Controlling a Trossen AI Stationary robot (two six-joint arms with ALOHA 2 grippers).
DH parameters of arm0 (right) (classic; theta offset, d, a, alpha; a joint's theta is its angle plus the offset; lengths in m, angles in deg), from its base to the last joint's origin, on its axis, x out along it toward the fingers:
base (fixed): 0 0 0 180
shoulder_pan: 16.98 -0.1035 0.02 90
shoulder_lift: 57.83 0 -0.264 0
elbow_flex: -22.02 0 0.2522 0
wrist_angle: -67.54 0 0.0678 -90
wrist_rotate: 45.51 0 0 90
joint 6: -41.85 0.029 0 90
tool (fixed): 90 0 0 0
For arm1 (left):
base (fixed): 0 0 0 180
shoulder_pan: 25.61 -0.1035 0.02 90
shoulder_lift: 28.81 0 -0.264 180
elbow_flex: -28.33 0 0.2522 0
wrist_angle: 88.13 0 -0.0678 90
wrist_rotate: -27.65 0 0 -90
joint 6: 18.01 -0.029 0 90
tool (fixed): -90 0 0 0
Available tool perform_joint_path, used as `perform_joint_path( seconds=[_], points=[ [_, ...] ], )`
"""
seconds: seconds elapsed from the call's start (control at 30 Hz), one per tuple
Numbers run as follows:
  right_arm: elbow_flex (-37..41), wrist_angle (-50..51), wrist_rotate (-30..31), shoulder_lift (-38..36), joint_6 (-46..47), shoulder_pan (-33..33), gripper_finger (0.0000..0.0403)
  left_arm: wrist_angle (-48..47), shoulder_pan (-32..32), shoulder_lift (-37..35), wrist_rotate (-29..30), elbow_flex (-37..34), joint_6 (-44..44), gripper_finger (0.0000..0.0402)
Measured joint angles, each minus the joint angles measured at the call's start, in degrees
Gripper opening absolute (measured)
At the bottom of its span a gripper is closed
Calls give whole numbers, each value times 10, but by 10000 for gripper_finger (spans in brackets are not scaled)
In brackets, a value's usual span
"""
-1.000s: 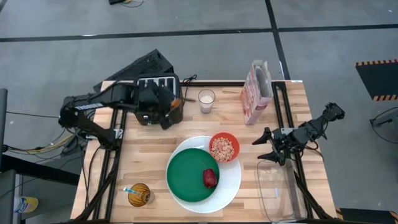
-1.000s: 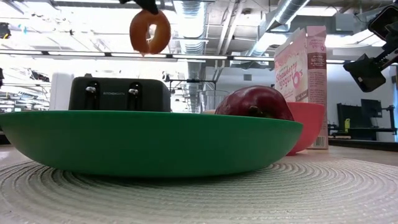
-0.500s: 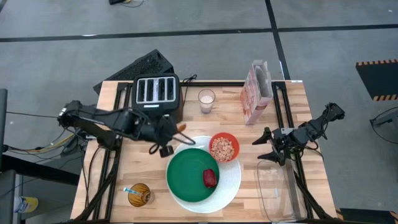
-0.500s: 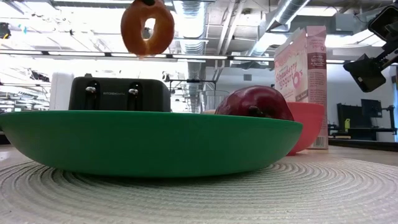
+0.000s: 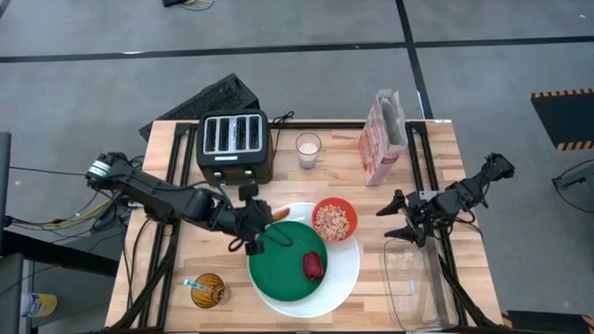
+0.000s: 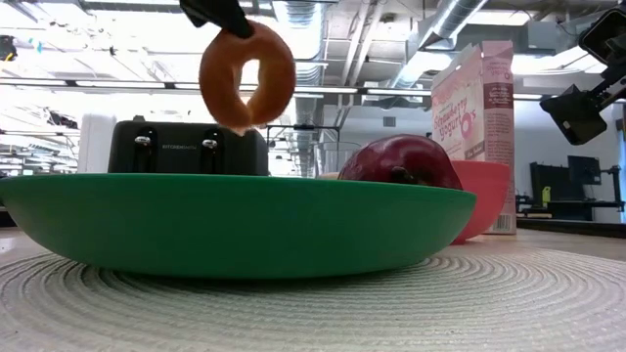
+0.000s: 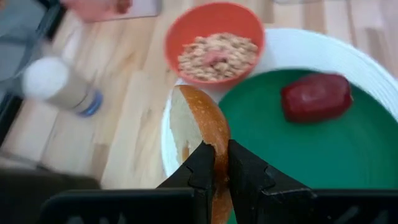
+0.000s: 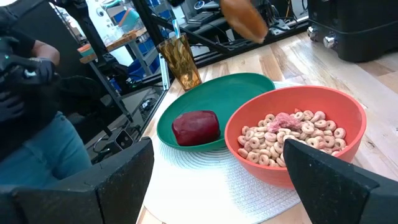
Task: Arrange a breakfast setting
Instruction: Put the toasted bread into the plate
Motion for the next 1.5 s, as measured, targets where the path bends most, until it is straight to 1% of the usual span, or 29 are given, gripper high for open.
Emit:
perform_joint_path(
  seconds=[0.13, 0.3, 0.5, 0.73, 0.87, 1.1, 1.27, 1.4, 1.5],
  points=[
    [0, 0, 0, 0, 0, 0, 378, 64, 17, 1, 0, -37, -50, 21],
    [0, 0, 0, 0, 0, 0, 378, 119, 32, 2, 4, -82, -69, 21],
    [0, 0, 0, 0, 0, 0, 378, 146, 58, 2, 16, -118, -115, 21],
    [0, 0, 0, 0, 0, 0, 378, 152, 86, 12, 29, -122, -151, 21],
    [0, 0, 0, 0, 0, 0, 378, 166, 89, 44, 26, -122, -175, 21],
    [0, 0, 0, 0, 0, 0, 378, 200, 92, 88, 23, -123, -173, 21],
    [0, 0, 0, 0, 0, 0, 378, 210, 103, 112, 38, -123, -189, 21],
    [0, 0, 0, 0, 0, 0, 378, 213, 112, 130, 64, -123, -193, 21],
    [0, 0, 0, 0, 0, 0, 378, 215, 114, 144, 67, -123, -189, 21]
  ],
)
